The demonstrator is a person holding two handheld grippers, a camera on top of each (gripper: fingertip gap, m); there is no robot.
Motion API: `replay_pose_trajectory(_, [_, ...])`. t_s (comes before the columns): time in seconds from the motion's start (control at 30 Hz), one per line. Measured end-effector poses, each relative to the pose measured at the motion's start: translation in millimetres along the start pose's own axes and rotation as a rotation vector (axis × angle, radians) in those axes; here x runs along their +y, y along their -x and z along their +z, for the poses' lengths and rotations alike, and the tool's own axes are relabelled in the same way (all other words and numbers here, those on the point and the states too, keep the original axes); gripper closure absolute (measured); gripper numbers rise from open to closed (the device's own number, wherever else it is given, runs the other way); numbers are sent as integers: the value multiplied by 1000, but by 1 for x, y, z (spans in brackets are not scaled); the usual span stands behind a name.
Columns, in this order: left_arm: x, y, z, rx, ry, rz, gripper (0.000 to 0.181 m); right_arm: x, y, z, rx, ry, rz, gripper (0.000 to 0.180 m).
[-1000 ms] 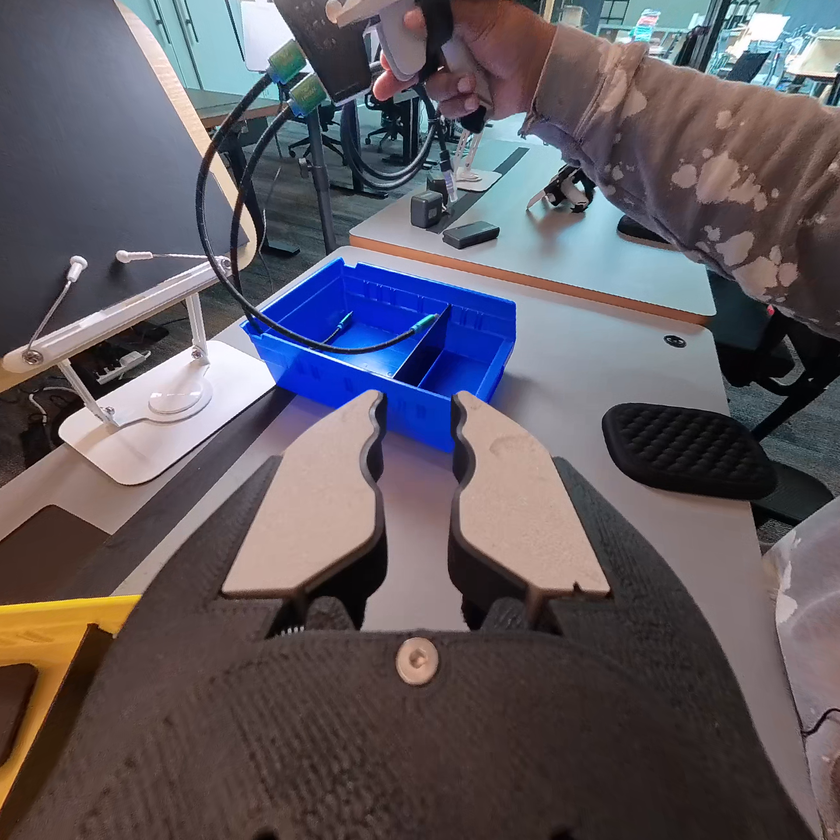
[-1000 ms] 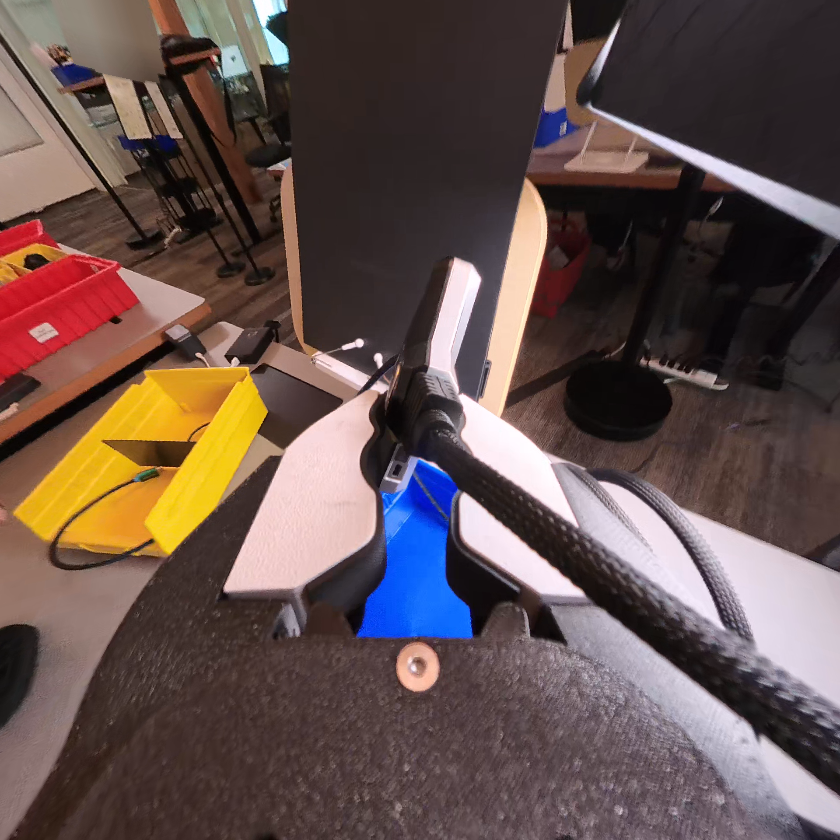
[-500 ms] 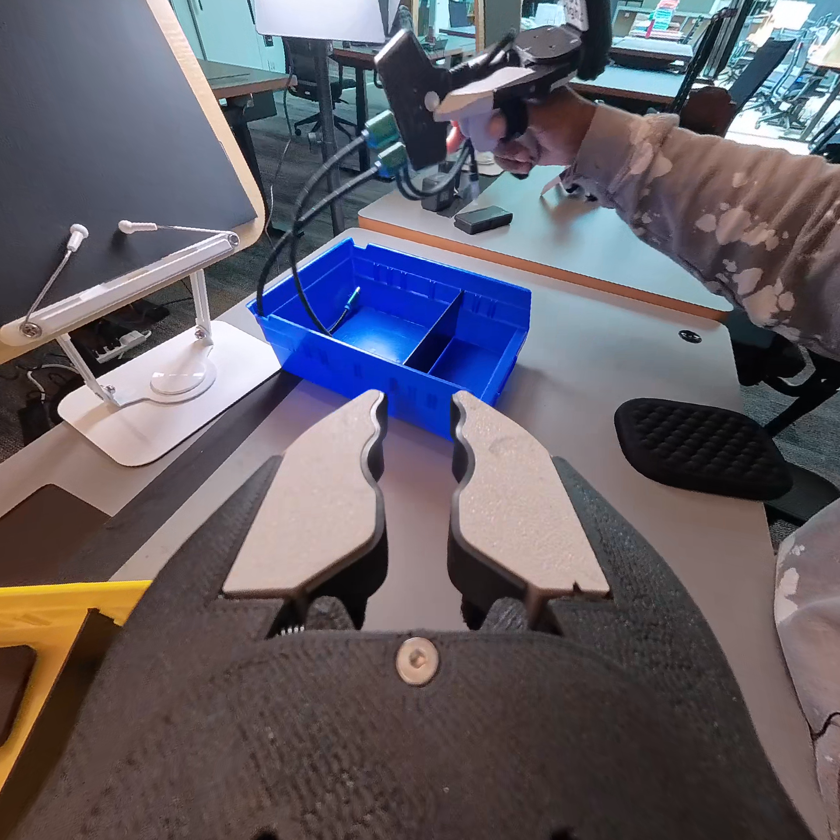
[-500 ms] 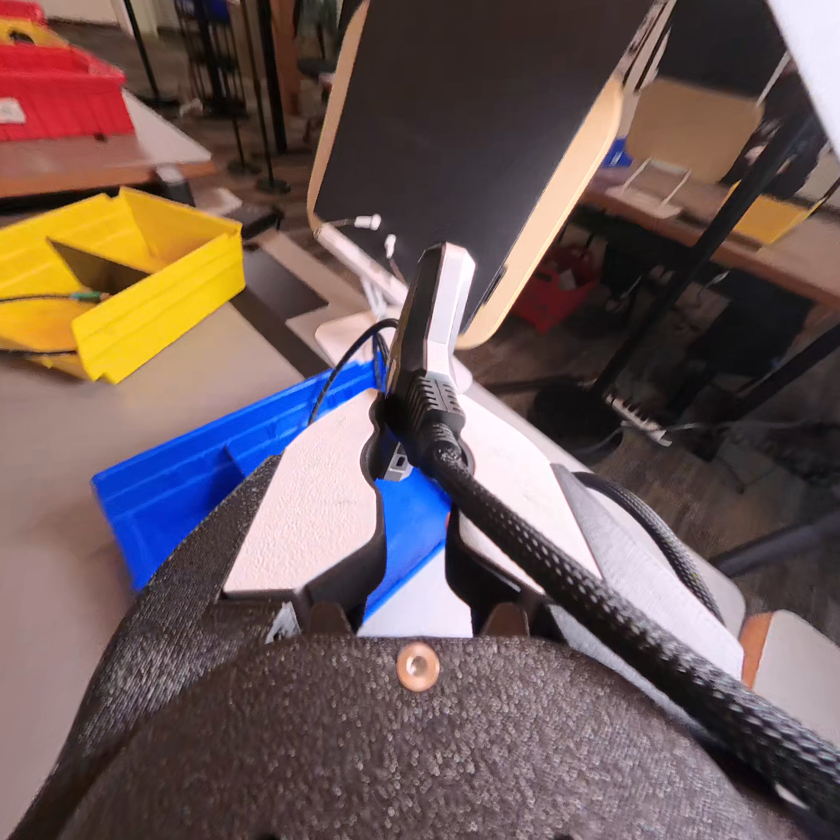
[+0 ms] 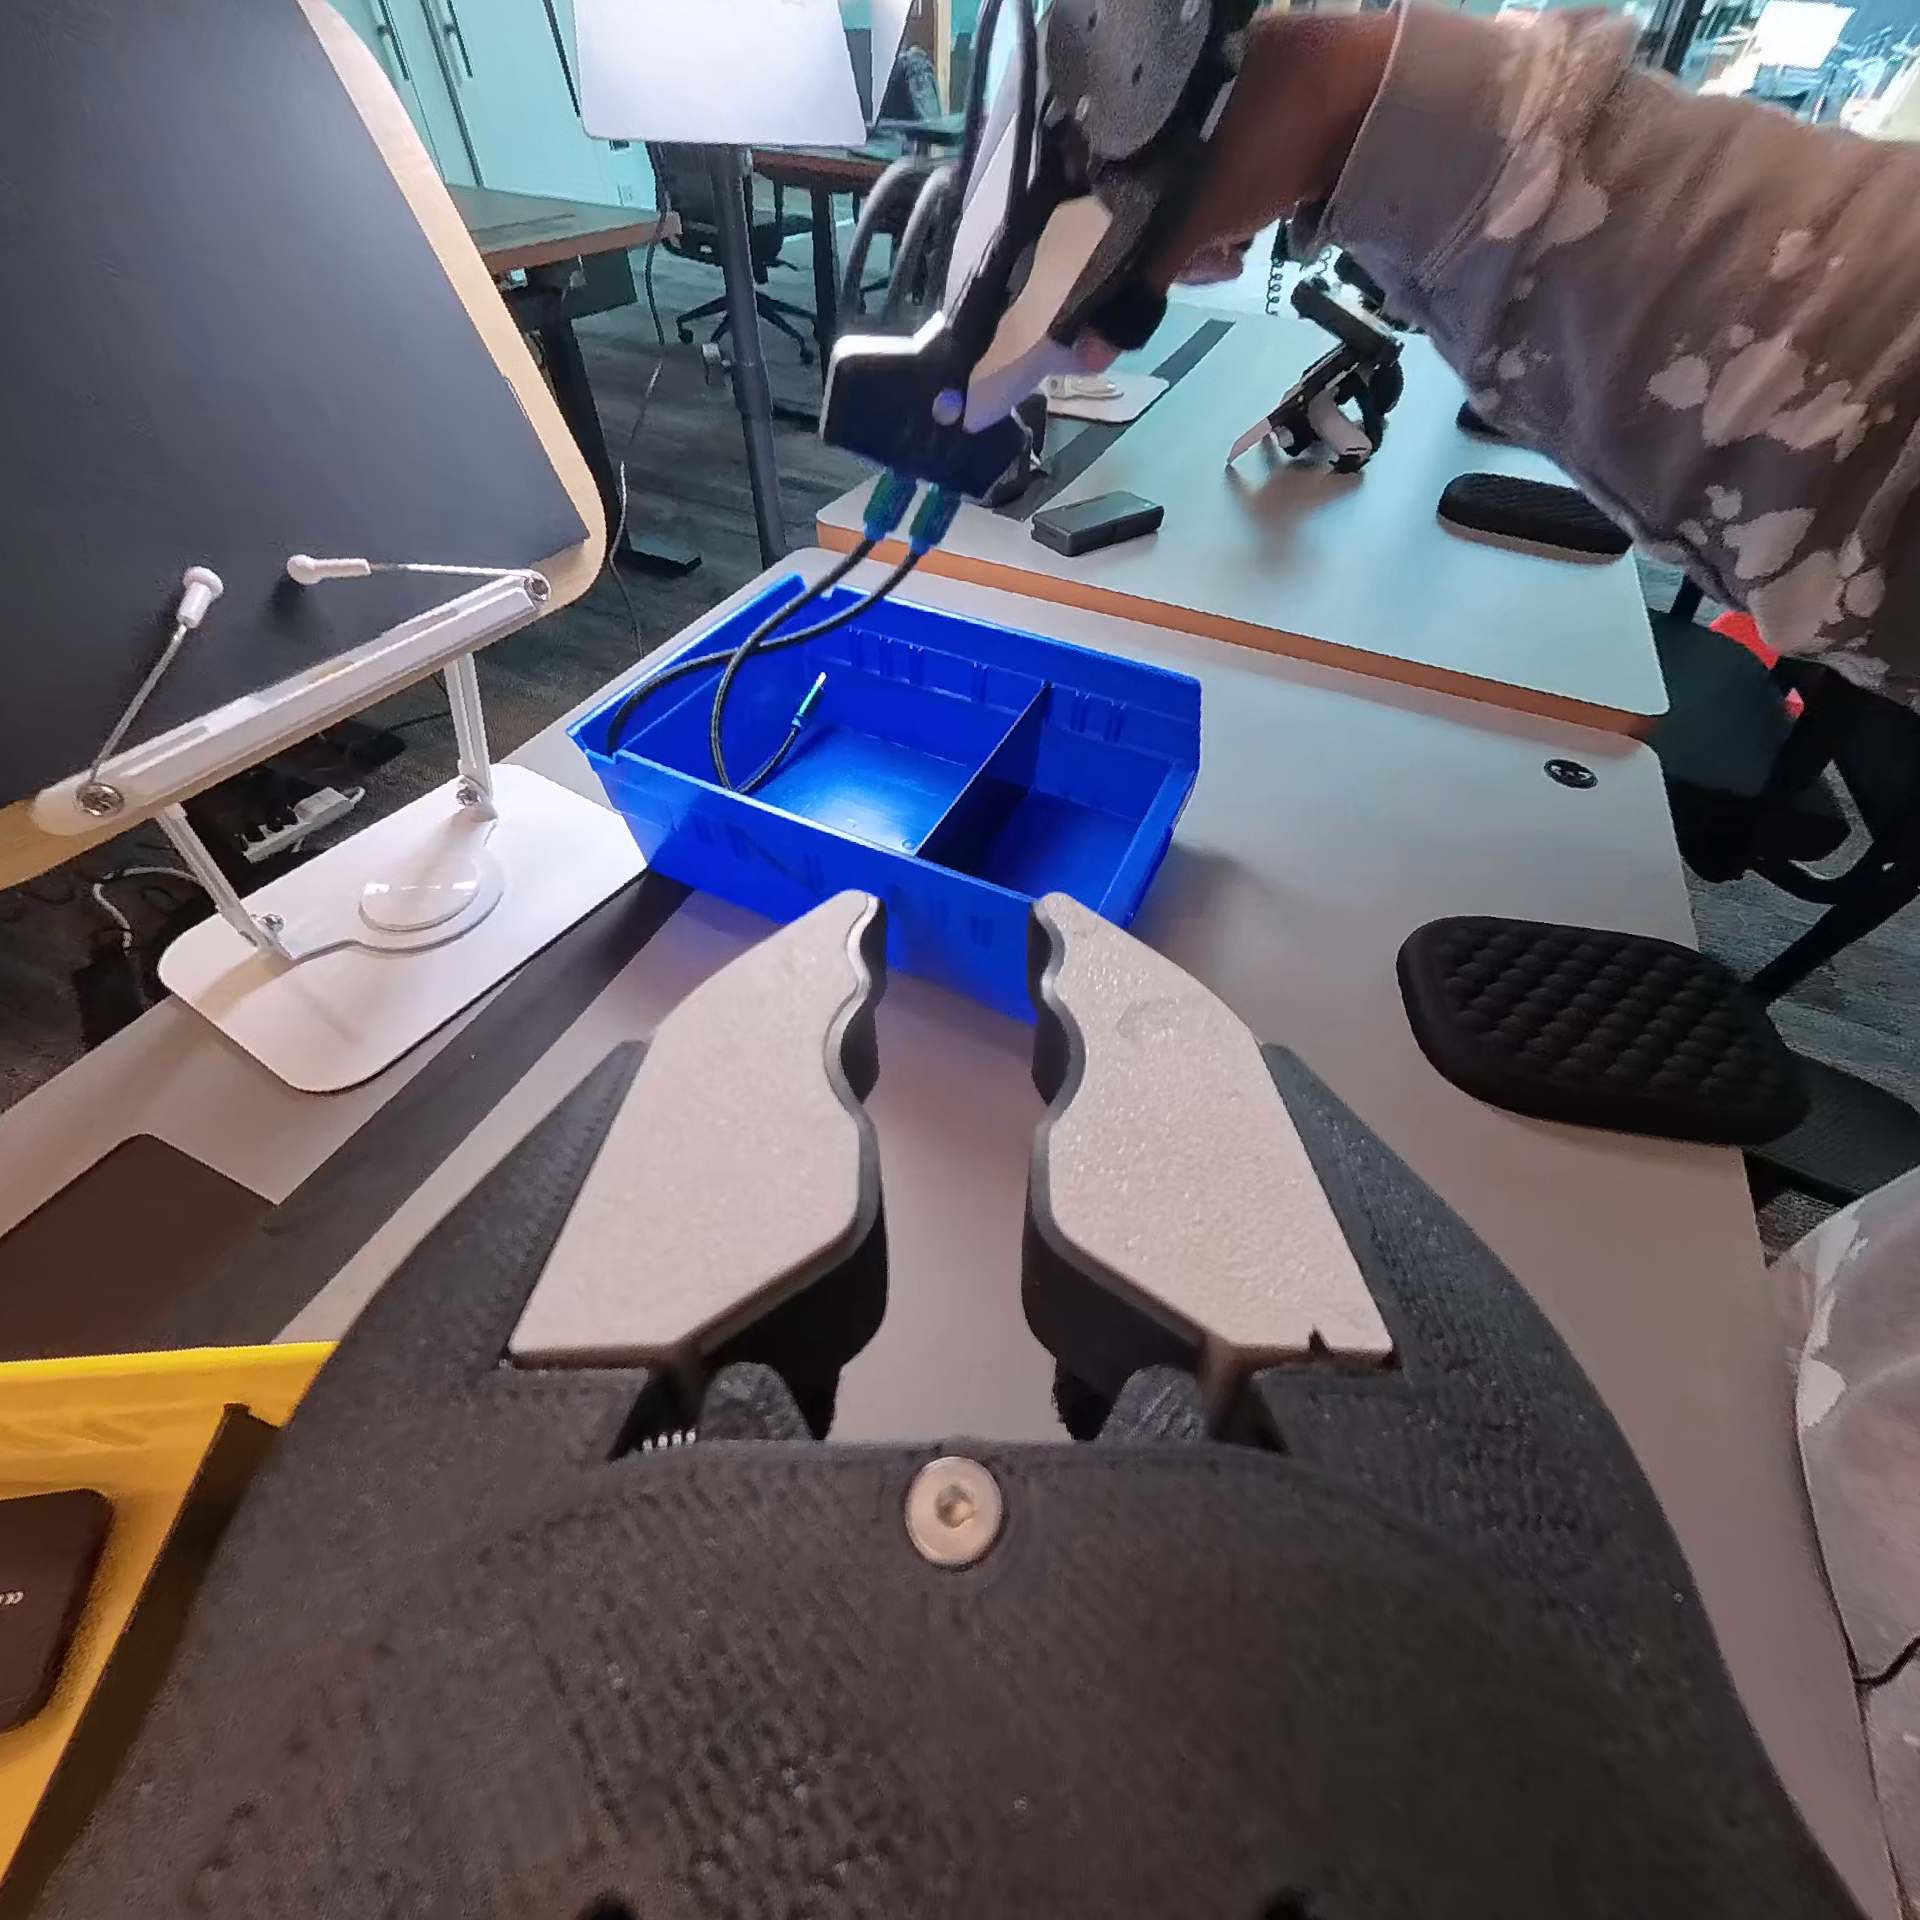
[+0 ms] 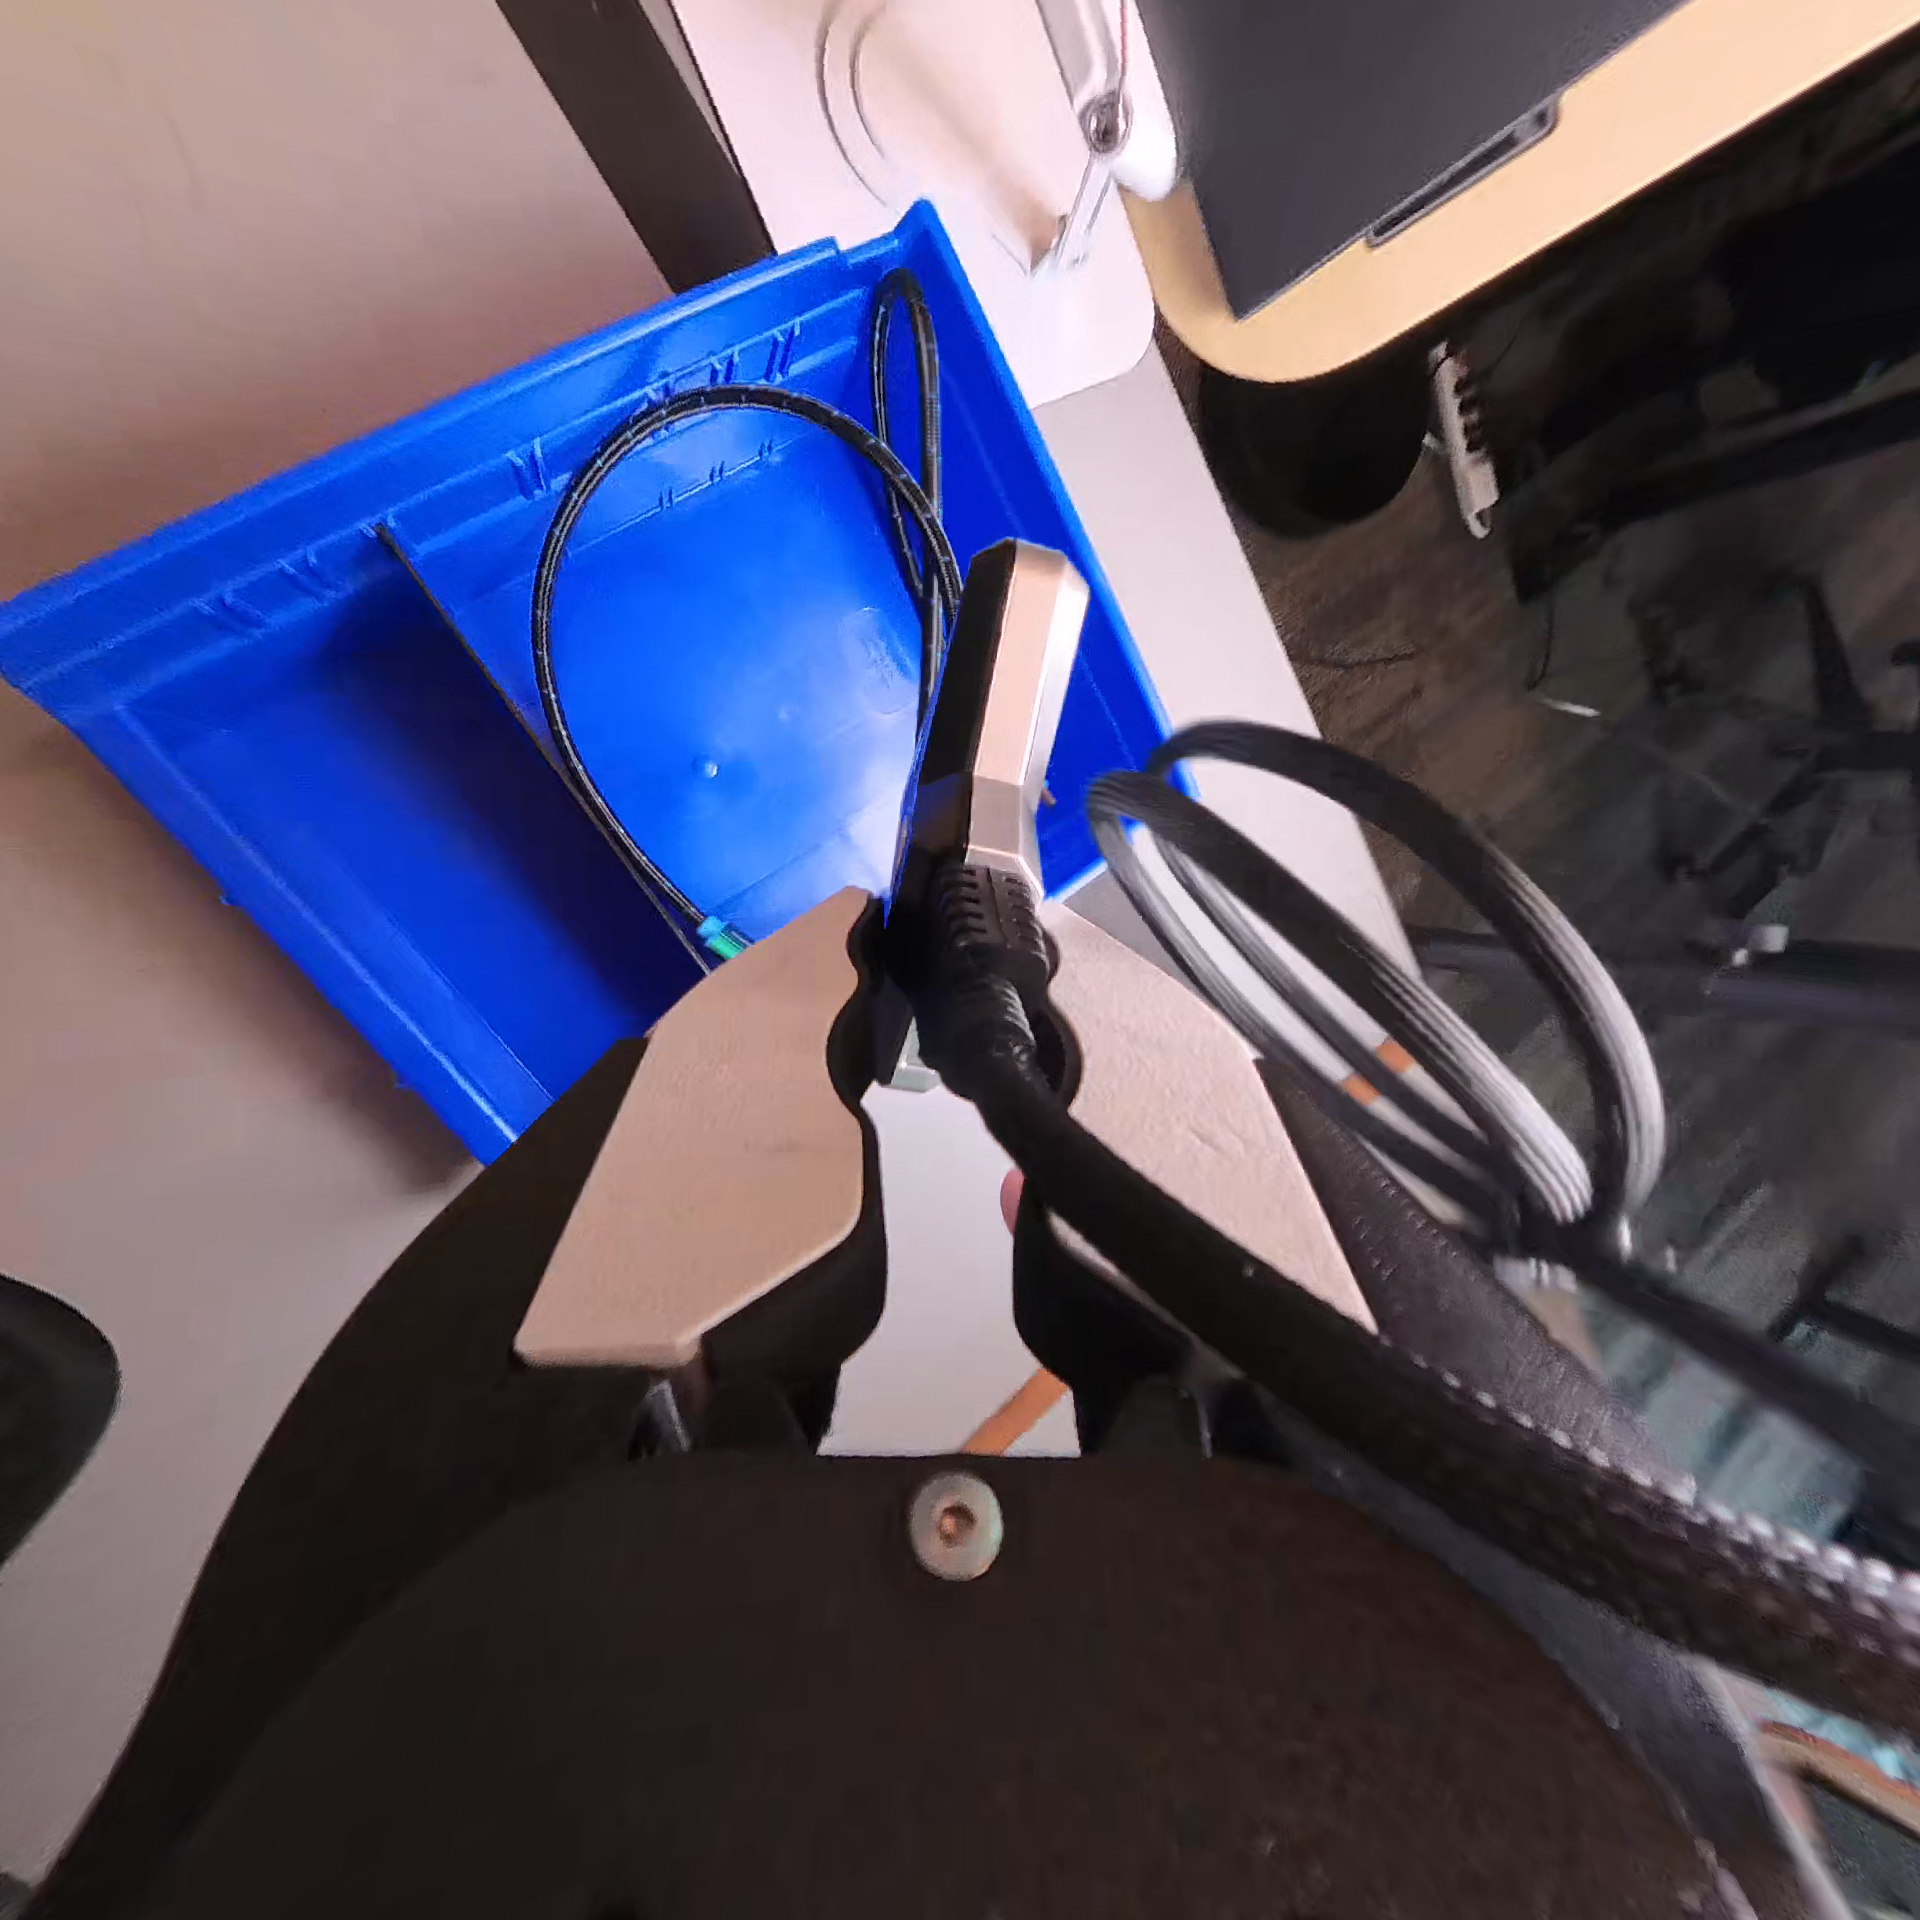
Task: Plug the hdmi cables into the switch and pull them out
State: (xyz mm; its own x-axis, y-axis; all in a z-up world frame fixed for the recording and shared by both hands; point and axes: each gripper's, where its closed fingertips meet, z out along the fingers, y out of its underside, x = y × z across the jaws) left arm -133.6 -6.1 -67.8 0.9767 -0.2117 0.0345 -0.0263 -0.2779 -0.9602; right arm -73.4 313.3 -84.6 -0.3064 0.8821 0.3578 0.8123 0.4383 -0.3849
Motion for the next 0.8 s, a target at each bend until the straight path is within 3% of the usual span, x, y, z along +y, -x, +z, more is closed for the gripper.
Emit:
replay_pose_trajectory(0.33, [-14, -5, -14, 5, -54, 15, 155, 33, 12, 42, -155, -207, 563, 157])
replay_pose_trajectory(0.57, [-16, -4, -18, 2, -71, 10, 155, 79, 29, 78, -222, -306, 744, 146])
replay_pose_trajectory(0.8, [-10, -3, -12, 1, -45, 8, 155, 89, 33, 85, -344, -431, 939, 142])
